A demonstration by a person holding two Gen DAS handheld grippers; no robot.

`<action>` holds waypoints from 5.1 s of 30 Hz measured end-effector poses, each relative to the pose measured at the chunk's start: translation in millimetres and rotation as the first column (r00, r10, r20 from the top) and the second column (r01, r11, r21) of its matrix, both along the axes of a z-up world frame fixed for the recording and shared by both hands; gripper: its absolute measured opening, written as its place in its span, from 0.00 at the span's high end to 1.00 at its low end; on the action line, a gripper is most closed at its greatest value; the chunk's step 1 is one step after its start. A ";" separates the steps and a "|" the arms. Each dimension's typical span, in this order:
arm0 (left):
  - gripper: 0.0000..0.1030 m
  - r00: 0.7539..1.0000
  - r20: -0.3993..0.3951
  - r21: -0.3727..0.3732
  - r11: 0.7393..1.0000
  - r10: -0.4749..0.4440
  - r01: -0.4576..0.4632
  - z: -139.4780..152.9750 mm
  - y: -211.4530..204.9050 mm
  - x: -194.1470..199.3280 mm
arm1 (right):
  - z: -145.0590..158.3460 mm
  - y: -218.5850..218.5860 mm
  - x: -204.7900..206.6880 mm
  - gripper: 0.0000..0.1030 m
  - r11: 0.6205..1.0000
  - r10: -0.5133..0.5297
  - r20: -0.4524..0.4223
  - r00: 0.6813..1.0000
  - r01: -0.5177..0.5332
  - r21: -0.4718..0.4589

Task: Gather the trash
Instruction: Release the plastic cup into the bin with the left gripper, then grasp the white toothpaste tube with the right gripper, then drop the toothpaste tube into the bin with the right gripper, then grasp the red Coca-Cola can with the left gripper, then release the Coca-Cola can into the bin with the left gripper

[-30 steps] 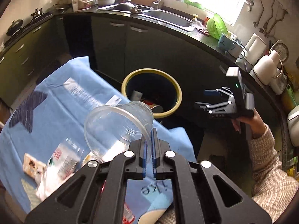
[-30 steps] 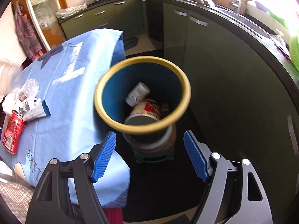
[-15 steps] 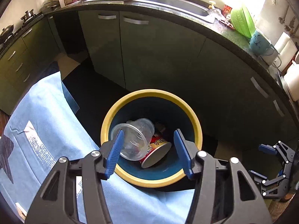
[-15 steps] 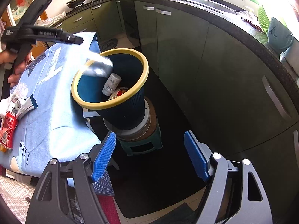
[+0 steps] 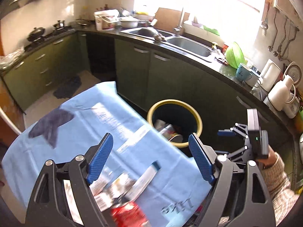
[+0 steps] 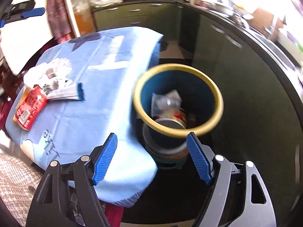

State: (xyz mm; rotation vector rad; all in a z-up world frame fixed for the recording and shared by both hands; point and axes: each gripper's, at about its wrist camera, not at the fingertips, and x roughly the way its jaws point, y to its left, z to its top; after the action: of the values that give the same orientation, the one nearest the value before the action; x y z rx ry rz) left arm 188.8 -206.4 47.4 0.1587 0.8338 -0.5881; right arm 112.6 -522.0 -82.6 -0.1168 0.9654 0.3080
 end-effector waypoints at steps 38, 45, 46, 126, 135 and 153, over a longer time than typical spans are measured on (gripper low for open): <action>0.24 0.989 -0.040 -0.034 0.989 0.141 -0.142 -34.3 123.7 -74.0 | 19.1 111.1 71.3 0.98 0.941 0.253 -0.108 0.961 -0.219 0.259; 0.24 0.991 -0.030 -0.030 0.991 0.131 -0.131 -33.7 119.6 -76.6 | 48.8 92.5 53.5 0.98 0.953 0.202 -0.034 0.979 -0.189 0.235; 0.24 0.991 -0.029 -0.029 0.991 0.131 -0.132 -33.5 119.1 -77.0 | 51.2 91.4 51.8 0.98 0.952 0.204 -0.031 0.979 -0.191 0.238; 0.31 0.736 -0.510 0.408 0.878 0.446 -0.250 -196.2 42.4 -38.3 | -46.4 -19.2 -67.7 0.30 0.860 -0.466 0.082 0.881 0.429 0.276; 0.31 0.789 -0.493 0.368 0.910 0.366 -0.193 -172.8 28.2 -56.9 | -43.3 -20.8 -69.3 0.30 0.858 -0.469 0.088 0.879 0.430 0.280; 0.31 0.948 -0.315 0.173 0.980 -0.035 0.094 -108.5 -205.9 56.1 | -31.8 -75.1 -106.1 0.30 0.799 -0.584 0.106 0.805 0.546 0.253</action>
State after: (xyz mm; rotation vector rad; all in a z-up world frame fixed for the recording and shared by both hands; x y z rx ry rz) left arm 244.9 -412.3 -61.1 0.2695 1.1950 -0.6055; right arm 6.6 -597.1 -114.5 0.3386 0.7391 -0.1607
